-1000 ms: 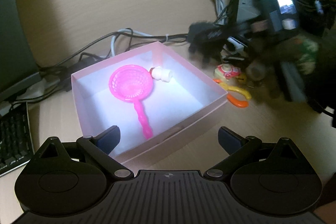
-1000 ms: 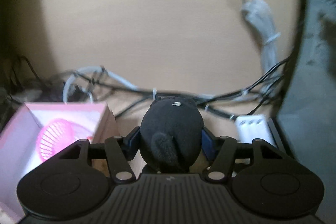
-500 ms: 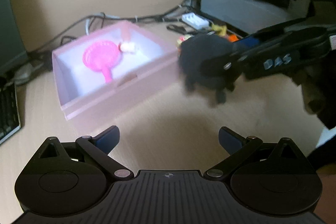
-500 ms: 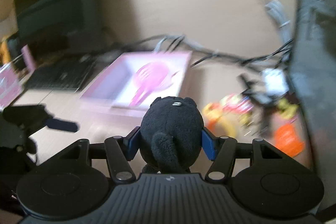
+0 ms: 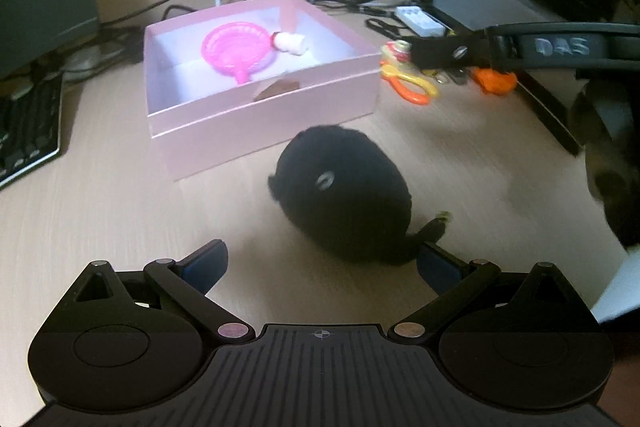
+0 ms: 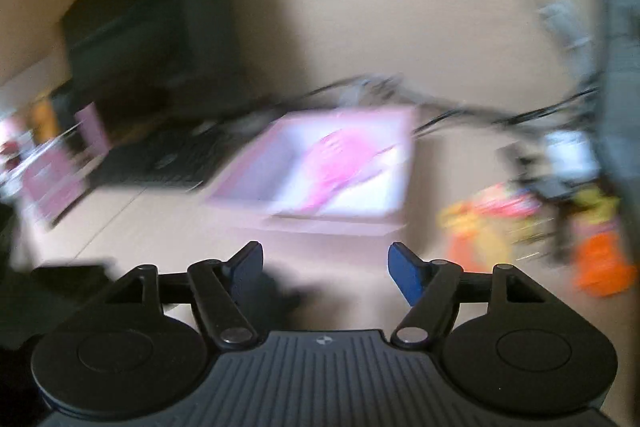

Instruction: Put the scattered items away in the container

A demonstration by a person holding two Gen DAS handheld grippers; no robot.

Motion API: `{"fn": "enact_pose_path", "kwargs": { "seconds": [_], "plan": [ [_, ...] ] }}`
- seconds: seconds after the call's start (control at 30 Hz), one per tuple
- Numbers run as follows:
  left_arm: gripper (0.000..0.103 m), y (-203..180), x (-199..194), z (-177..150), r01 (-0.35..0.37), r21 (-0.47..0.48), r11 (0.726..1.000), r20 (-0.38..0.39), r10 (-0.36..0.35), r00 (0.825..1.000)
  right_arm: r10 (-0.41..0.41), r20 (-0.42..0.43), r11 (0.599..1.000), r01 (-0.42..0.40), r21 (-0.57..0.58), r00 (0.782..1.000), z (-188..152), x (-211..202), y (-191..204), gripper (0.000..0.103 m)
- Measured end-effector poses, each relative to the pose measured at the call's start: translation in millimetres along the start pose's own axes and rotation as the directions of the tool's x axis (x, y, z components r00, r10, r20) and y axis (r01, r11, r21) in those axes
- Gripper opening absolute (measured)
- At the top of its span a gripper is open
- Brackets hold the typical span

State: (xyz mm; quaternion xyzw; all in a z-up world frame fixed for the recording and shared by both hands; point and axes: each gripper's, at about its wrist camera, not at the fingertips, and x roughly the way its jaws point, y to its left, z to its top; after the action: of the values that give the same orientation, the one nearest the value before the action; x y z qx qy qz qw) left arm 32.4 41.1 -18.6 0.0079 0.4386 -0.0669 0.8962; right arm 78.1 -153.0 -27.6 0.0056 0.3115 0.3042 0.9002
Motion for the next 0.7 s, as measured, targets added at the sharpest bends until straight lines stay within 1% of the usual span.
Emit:
{"fn": "enact_pose_path", "kwargs": {
  "seconds": [0.03, 0.07, 0.1, 0.17, 0.27, 0.4, 0.47, 0.53, 0.57, 0.63, 0.7],
  "plan": [
    [0.103, 1, -1, 1, 0.003, -0.014, 1.000, 0.002, -0.003, 1.000, -0.100, 0.015, 0.995, 0.100, -0.014, 0.995, 2, 4, -10, 0.070],
    [0.103, 1, -2, 2, 0.009, -0.026, 1.000, 0.005, -0.009, 1.000, -0.163, 0.016, 0.986, 0.163, -0.027, 0.987, 2, 11, -20, 0.070],
    [0.103, 2, -4, 3, 0.018, -0.035, 0.999, 0.009, -0.017, 1.000, -0.186, 0.005, 0.982, 0.186, -0.027, 0.983, 1, 20, -30, 0.070],
    [0.103, 2, -9, 4, 0.032, -0.046, 0.998, 0.015, -0.031, 0.999, -0.200, -0.044, 0.980, 0.200, -0.010, 0.979, -2, 46, -48, 0.070],
    [0.103, 1, -17, 4, 0.023, -0.048, 0.999, 0.024, -0.022, 0.999, -0.203, -0.086, 0.979, 0.201, -0.030, 0.976, -8, 78, -58, 0.070],
    [0.103, 3, -21, -2, 0.006, -0.072, 0.997, 0.014, -0.005, 1.000, -0.182, -0.100, 0.983, 0.179, -0.043, 0.978, -11, 95, -63, 0.070],
    [0.103, 4, -23, -5, 0.004, -0.081, 0.997, 0.008, -0.004, 1.000, -0.187, -0.105, 0.982, 0.183, -0.046, 0.977, -10, 102, -67, 0.069],
    [0.103, 4, -24, -7, 0.001, -0.083, 0.997, 0.006, 0.000, 1.000, -0.204, -0.099, 0.978, 0.198, -0.067, 0.974, -9, 104, -66, 0.055],
    [0.103, 4, -24, -8, -0.001, -0.086, 0.996, 0.005, 0.002, 1.000, -0.212, -0.099, 0.976, 0.205, -0.075, 0.972, -9, 102, -64, 0.039],
    [0.103, 4, -22, -8, -0.015, -0.102, 0.995, 0.001, 0.015, 1.000, -0.209, -0.107, 0.977, 0.202, -0.072, 0.972, -11, 95, -63, 0.039],
    [0.103, 5, -18, -6, -0.050, -0.122, 0.991, -0.006, 0.050, 0.999, -0.219, -0.108, 0.974, 0.211, -0.076, 0.970, -18, 86, -59, 0.039]
  ]
}}
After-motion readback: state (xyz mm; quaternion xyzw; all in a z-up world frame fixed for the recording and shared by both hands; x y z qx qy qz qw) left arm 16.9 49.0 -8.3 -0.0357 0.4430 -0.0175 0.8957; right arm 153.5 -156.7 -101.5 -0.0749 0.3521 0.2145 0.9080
